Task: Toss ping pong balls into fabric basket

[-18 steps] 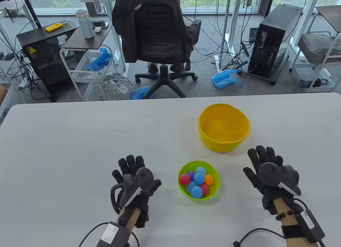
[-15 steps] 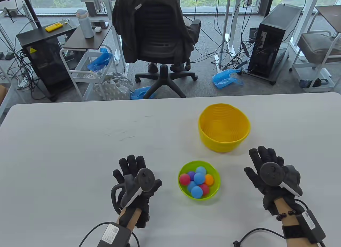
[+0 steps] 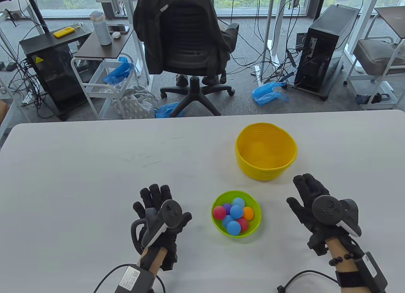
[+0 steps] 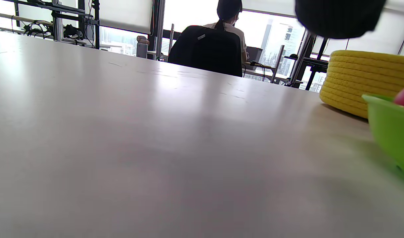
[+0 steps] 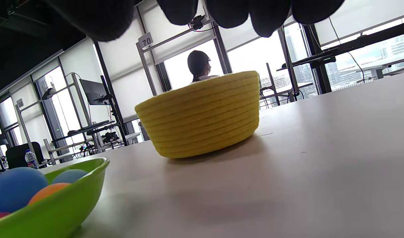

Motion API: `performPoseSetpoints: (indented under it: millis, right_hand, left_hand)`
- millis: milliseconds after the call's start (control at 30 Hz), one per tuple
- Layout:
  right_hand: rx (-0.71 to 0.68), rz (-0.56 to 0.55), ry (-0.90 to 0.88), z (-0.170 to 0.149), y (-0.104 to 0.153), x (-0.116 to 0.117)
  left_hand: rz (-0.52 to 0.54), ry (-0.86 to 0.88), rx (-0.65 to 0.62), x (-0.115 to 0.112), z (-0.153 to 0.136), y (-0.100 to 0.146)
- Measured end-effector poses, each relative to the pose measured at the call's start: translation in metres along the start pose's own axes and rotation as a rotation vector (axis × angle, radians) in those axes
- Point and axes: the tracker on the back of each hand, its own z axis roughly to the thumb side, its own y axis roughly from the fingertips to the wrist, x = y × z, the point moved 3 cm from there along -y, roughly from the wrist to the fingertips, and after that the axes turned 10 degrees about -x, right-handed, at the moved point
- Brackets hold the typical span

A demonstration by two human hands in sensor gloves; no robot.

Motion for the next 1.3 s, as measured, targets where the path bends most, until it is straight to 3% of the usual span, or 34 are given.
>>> performPoseSetpoints:
  millis: [133,433,700,967,1067,1300]
  right_hand:
    - [-0.051,-0.020,-0.052,0.015,-0.006,-0.007]
    - [-0.136,0.102,-0.133,0.065,-0.040,0.009]
    - [-0.218,0.274,-0.103,0.130,-0.077,0.046]
    - [-0.257,0.454,0.055,0.185,-0.098,0.093]
    - [-0.243,0.528,0.128,0.192,-0.101,0.109]
    - [-0.237,0.567,0.189,0.195,-0.103,0.126]
  left_hand:
    - [-0.013,-0.019,0.010,-0.002,0.001,-0.001]
    - [0.015,-0.013,0.022,0.003,0.000,0.000]
    - [0.039,0.014,0.024,0.008,-0.004,0.002]
    - [0.056,0.033,0.037,0.011,-0.009,0.004]
    - [0.057,0.039,0.043,0.011,-0.010,0.004]
    - [0.061,0.050,0.048,0.012,-0.012,0.004]
